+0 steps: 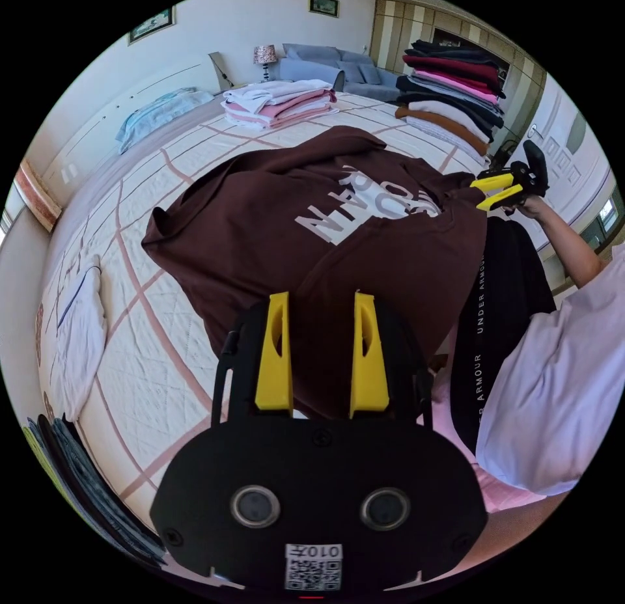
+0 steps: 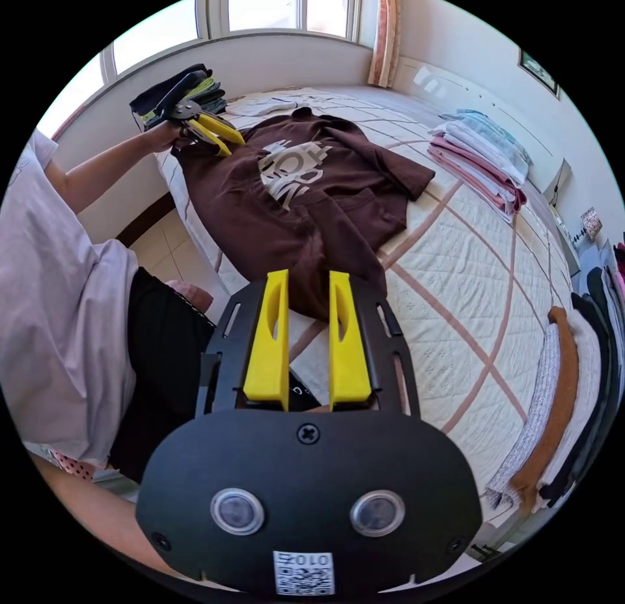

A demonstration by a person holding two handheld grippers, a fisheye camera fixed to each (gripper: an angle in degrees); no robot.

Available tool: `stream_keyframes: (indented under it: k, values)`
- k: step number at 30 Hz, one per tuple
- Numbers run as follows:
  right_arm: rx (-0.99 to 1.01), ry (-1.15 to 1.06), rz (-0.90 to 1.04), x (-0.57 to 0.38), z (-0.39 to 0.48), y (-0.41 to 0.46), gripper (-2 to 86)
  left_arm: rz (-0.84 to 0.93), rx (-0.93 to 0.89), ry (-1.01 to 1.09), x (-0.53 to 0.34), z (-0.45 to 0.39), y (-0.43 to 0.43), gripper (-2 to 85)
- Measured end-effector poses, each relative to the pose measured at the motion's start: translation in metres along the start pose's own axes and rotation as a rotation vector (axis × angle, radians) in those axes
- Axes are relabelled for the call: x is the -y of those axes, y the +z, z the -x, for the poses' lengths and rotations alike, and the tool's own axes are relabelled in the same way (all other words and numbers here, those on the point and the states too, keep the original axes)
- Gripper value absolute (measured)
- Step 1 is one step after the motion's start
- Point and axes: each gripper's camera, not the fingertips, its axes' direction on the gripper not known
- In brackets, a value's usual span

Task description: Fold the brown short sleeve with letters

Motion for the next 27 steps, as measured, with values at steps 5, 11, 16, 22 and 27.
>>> stream_keyframes:
  k: [5,11,16,22,27]
  values:
    - [0.007,-0.012,0.009,-0.005,0.004,-0.001,5.6,0.03,0.05,0.129,-0.009,-0.045,-0.02,6.6]
    - [0.059,-0.002,0.005,-0.029,0.022,-0.013,3.3,0.051,0.072,0.173,-0.031,-0.072,-0.041,9.3]
    - [0.011,-0.046,0.027,-0.033,0.045,-0.027,3.5,0.059,0.002,0.157,-0.025,-0.069,-0.041,12.2]
    - [0.03,-0.037,0.087,-0.038,0.064,-0.046,2.6,0.077,-0.053,0.205,-0.036,-0.091,-0.054,6.3]
    - [-0.086,0.065,-0.118,-0.04,0.084,-0.137,2.0,-0.066,0.16,0.111,-0.067,-0.11,-0.133,2.1]
